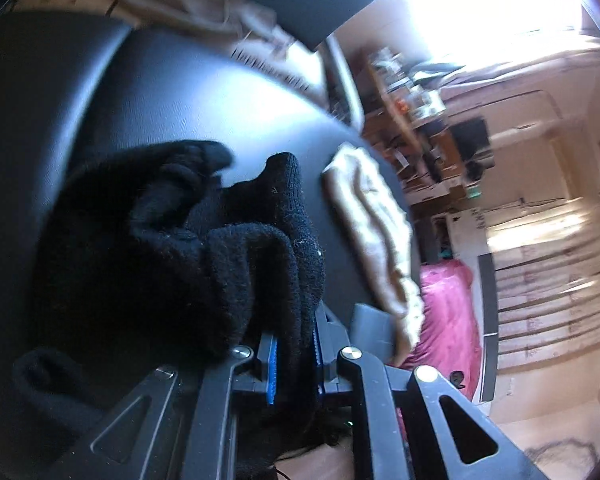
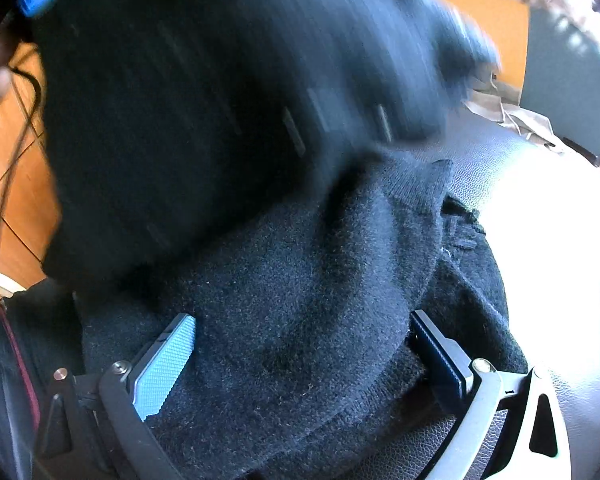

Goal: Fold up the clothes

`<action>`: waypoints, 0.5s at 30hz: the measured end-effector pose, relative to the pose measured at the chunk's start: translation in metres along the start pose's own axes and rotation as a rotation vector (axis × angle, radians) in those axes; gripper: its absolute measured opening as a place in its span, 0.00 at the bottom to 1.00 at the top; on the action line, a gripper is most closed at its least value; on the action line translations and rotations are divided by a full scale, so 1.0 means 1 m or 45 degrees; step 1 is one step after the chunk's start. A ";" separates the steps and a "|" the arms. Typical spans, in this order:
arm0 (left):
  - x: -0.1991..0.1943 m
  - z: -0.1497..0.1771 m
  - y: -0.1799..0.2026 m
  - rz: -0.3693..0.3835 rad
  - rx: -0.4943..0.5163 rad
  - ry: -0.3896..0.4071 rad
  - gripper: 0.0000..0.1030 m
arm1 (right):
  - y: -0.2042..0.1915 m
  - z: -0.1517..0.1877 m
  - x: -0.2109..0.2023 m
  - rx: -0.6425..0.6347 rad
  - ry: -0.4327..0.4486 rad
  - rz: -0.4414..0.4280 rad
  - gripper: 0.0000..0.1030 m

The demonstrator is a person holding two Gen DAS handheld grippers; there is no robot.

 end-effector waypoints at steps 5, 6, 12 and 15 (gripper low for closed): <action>0.032 -0.002 -0.010 -0.043 -0.036 -0.072 0.12 | -0.001 0.003 -0.005 -0.015 0.007 0.034 1.00; 0.034 -0.001 -0.010 -0.050 -0.034 -0.082 0.12 | -0.001 0.004 -0.008 -0.017 0.009 0.041 1.00; 0.037 0.007 -0.001 -0.014 -0.036 -0.143 0.19 | 0.003 0.018 -0.033 -0.018 0.024 0.097 1.00; 0.034 0.013 0.018 0.045 -0.014 -0.185 0.22 | 0.004 0.026 -0.048 -0.002 0.022 0.134 1.00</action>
Point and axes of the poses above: each gripper's, at about its wrist camera, not at the fingertips, and x roughly the way its jaws point, y to its right, z to its underside, the point moved 6 cm from there along x, roughly the way its jaws point, and after that the axes turned 8 degrees about z, right-handed, at the moved point
